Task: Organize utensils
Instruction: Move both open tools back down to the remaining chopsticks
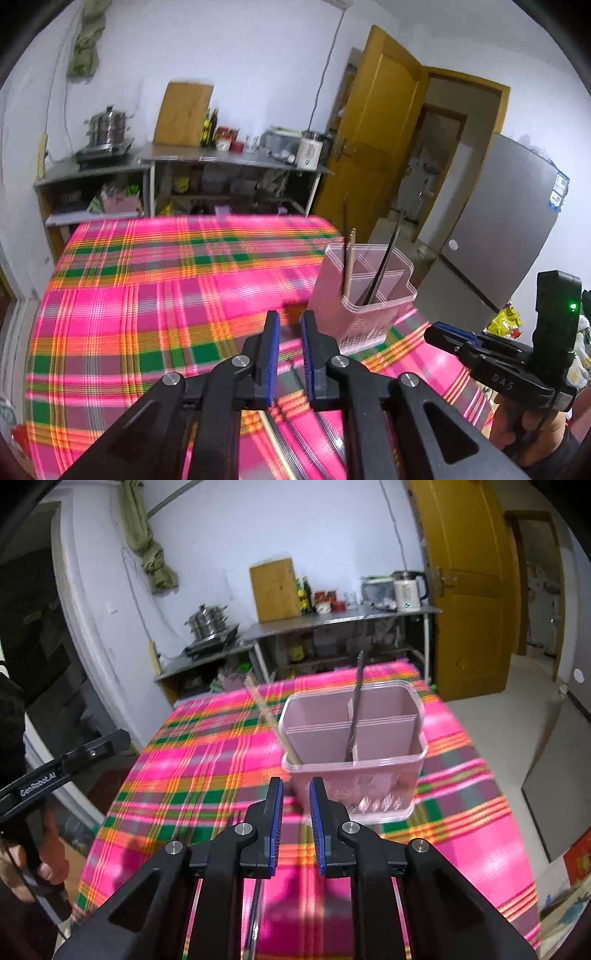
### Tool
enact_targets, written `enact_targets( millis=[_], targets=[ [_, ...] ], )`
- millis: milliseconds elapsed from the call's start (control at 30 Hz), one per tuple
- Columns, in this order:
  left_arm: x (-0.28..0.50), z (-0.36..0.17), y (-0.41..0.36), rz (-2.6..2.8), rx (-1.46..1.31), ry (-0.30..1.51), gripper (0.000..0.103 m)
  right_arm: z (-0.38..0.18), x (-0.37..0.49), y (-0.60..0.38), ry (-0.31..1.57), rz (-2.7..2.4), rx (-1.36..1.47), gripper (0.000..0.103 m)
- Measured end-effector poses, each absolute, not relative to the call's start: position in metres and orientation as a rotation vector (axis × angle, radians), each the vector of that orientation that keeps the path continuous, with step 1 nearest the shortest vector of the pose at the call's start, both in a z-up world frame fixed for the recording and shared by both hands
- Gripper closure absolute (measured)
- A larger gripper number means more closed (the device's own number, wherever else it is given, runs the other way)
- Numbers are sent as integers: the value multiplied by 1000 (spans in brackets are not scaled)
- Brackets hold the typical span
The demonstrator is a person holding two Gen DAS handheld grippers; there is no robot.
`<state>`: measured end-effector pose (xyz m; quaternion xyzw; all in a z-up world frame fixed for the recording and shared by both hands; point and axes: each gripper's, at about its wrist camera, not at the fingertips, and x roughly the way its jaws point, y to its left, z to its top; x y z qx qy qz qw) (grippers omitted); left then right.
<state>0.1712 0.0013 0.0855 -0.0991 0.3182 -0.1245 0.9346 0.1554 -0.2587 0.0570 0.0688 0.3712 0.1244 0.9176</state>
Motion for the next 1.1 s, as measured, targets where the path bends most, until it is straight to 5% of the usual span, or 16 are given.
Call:
enact_targets(
  millis=[433, 1100],
  targets=[
    [141, -16, 31, -178, -291, 855, 86, -39, 138, -220, 998, 313, 103, 88],
    [147, -37, 25, -182, -305, 913, 86, -77, 145, -202, 1085, 336, 54, 88]
  ],
)
